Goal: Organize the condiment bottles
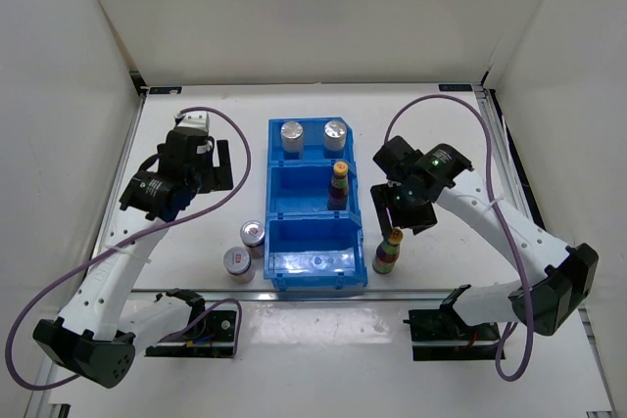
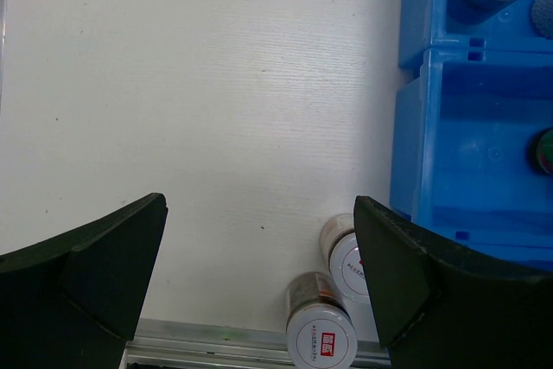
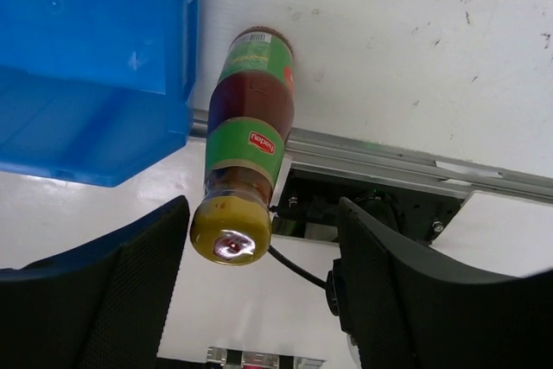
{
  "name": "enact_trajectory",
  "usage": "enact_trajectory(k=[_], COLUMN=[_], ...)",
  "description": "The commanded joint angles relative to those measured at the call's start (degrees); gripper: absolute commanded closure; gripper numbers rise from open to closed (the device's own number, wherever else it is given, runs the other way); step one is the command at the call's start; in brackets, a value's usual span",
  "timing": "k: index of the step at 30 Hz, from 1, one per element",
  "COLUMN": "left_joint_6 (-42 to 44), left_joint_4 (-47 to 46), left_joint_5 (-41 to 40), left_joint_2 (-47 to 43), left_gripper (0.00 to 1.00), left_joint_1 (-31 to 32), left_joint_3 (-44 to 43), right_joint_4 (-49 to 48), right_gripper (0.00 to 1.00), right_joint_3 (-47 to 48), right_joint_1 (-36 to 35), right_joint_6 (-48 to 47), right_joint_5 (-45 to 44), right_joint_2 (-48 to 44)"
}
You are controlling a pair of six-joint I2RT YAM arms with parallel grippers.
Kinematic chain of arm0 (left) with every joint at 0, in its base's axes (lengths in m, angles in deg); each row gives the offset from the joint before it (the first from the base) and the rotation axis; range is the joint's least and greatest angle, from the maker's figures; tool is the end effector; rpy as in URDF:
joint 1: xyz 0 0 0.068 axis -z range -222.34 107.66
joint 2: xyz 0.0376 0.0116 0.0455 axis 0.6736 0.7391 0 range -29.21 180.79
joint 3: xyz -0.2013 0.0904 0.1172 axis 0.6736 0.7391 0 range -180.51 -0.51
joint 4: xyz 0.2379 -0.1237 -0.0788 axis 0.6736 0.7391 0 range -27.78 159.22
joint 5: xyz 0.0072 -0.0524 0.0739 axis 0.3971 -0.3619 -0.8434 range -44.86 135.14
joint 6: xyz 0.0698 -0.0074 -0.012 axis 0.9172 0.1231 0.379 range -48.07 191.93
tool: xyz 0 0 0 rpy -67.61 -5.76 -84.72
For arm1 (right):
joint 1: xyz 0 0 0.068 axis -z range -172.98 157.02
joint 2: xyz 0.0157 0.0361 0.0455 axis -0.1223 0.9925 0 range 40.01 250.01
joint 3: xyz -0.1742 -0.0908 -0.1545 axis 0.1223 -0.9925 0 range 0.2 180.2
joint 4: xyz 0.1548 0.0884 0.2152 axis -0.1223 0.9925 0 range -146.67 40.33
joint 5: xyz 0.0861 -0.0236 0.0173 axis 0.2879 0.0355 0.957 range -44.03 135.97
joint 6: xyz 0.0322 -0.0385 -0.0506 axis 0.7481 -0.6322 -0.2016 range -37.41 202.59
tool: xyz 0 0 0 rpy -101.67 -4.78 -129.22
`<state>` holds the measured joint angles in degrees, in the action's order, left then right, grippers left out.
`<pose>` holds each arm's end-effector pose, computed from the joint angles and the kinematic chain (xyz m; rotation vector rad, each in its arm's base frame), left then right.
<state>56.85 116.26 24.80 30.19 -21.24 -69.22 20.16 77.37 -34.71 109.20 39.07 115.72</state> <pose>0.2314 -0.0674 0.3315 -0.0505 2.2927 0.0938 0.1961 0.1655 0.2851 -0.3547 2.8407 0.0636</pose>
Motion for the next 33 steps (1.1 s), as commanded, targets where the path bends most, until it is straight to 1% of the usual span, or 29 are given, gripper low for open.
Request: enact_trajectory(k=[1, 3, 5, 7, 8, 11, 12, 14, 15, 18, 19, 20, 21, 23, 24, 25, 27, 28, 30, 33], left_joint_6=[0.0, 0.0, 0.0, 0.0, 0.0, 0.0, -0.6, -0.6, -1.1, -1.6, -1.6, -1.6, -1.6, -1.6, -1.6, -2.2, -2.2, -2.2, -2.2, -2.2], left_joint_4=[0.0, 0.0, 0.0, 0.0, 0.0, 0.0, 0.0, 0.0, 0.0, 0.5, 0.5, 0.5, 0.5, 0.5, 0.5, 0.5, 0.5, 0.5, 0.5, 0.5], left_joint_5=[0.3, 0.3, -0.3, -0.3, -0.3, -0.3, -0.3, -0.3, -0.3, -0.8, -0.8, -0.8, -0.8, -0.8, -0.8, -0.8, -0.8, -0.8, -0.8, -0.8], left_joint_2=[-1.4, -1.4, -1.4, -1.4, -1.4, -1.9, -1.9, -2.4, -3.0, -3.5, -3.5, -3.5, -3.5, -4.0, -4.0, -4.0, -4.0, -4.0, -4.0, -3.5], left_gripper=[0.0, 0.0, 0.0, 0.0, 0.0, 0.0, 0.0, 0.0, 0.0, 0.0, 0.0, 0.0, 0.0, 0.0, 0.0, 0.0, 0.0, 0.0, 0.0, 0.0], left_joint_1=[-0.3, -0.3, -0.3, -0.3, -0.3, -0.3, -0.3, -0.3, -0.3, -0.3, -0.3, -0.3, -0.3, -0.3, -0.3, -0.3, -0.3, -0.3, -0.3, -0.3], left_joint_3=[-0.1, -0.6, -0.6, -0.6, -0.6, -0.6, -0.1, -0.1, -0.1, 0.5, 1.1, 1.1, 1.1, 1.1, 1.1, 1.1, 1.1, 1.1, 0.5, 0.0], right_joint_4=[0.4, -0.3, -0.3, -0.8, -0.8, -0.8, -0.8, 0.9, 1.6, 5.9, 7.3, 10.2, 11.7, 14.4, 16.7, 16.8, 16.8, 16.8, 16.8, 16.8], right_gripper=[0.29, 0.31, 0.38, 0.48, 0.55, 0.6, 0.68, 0.79, 0.88, 0.99, 0.99, 0.99, 0.99, 0.99, 0.99, 0.99, 0.99, 0.99, 1.0, 1.0], right_joint_3=[-1.1, -2.0, -3.2, -3.8, -3.8, -3.8, -2.8, -1.2, 0.0, 7.6, 10.3, 16.6, 20.1, 27.0, 33.4, 35.9, 40.8, 45.3, 49.7, 58.1], right_joint_1=[0.2, 0.2, 0.2, 0.2, 0.2, 0.2, 0.2, 0.2, 0.2, 0.2, 0.2, 0.2, 0.2, 0.2, 0.2, 0.2, 0.2, 0.7, 0.7, 0.7], right_joint_6=[0.9, 0.9, 0.3, 0.3, -0.2, -0.2, -0.2, -0.2, -0.2, -0.8, -0.8, -1.5, -2.1, -2.9, -2.9, -5.3, -5.9, -5.9, -7.5, -9.6], right_joint_5=[1.4, 2.1, 2.7, 3.5, 3.5, 4.0, 4.0, 4.0, 3.4, -0.3, -1.4, -2.6, -4.7, -6.2, -6.8, -6.8, -7.9, -7.9, -7.9, -6.4], right_joint_2=[-1.3, -0.8, -0.8, -0.8, -0.8, -0.8, -0.8, -0.8, -0.8, 0.4, 1.5, 2.3, 3.2, 6.0, 7.2, 8.6, 9.1, 10.1, 11.2, 14.6])
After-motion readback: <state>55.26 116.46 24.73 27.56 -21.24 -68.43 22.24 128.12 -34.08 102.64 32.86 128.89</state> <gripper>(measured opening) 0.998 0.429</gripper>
